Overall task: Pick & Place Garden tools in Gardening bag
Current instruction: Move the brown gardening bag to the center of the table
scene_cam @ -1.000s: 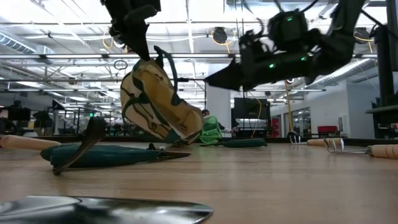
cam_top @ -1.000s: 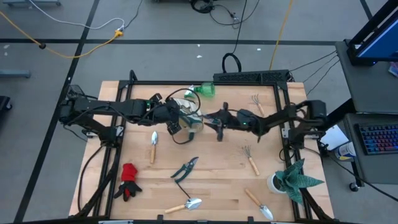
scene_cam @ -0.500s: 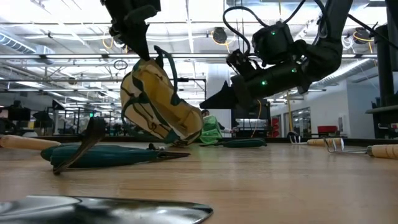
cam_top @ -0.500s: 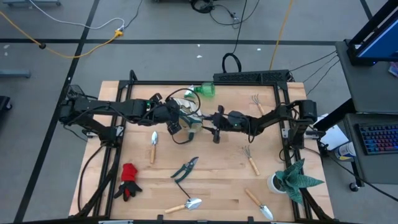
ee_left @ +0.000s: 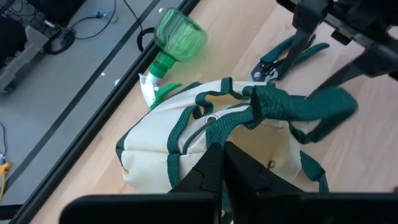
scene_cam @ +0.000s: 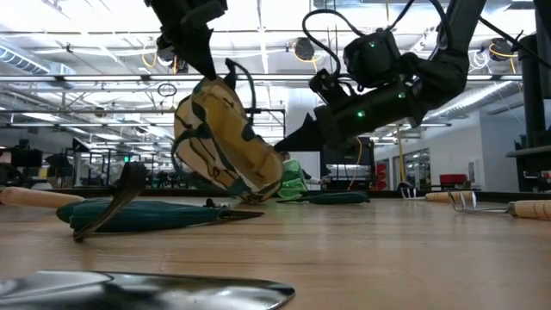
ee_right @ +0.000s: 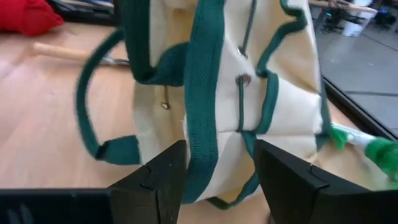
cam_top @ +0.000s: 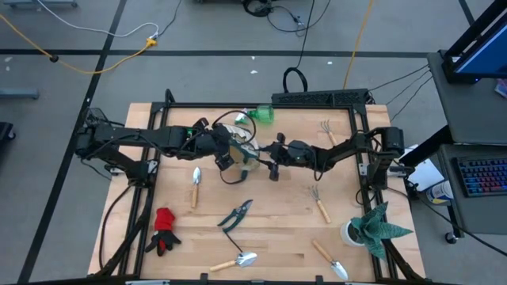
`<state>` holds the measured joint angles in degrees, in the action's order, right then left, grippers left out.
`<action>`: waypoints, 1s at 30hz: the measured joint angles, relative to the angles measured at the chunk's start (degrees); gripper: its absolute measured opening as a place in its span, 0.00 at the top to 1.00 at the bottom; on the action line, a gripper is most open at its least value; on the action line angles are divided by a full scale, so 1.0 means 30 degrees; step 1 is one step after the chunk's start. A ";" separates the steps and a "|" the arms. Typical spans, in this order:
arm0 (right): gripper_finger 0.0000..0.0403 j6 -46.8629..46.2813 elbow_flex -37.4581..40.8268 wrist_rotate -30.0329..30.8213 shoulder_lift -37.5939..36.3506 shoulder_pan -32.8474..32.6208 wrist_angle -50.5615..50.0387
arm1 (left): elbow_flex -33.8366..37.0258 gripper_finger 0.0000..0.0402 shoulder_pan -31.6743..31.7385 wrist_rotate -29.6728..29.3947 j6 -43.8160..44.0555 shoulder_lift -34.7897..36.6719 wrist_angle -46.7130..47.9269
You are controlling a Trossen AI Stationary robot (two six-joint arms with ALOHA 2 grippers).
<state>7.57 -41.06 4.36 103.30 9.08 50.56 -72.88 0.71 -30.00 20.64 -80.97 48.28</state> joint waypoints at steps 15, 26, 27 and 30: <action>0.55 0.0846 -0.0059 0.0992 0.0009 0.0313 -0.0357 | 0.0000 0.99 0.0000 0.0012 0.0037 0.0000 -0.1224; 0.79 -0.0556 -0.0059 0.2456 0.0009 0.1484 -0.1206 | 0.0000 0.98 0.0000 0.0051 0.0066 0.0000 -0.1496; 0.83 -0.0733 -0.0059 0.2456 0.0009 0.1629 -0.1302 | 0.0000 0.98 0.0000 0.0054 0.0066 0.0000 -0.1494; 0.95 -0.0794 -0.0059 0.1419 0.0009 0.2125 -0.1424 | 0.0000 0.97 0.0000 0.0051 0.0059 0.0000 -0.1496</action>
<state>5.19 -41.23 8.62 103.33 15.46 46.29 -72.88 0.71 -29.85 20.82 -80.97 43.79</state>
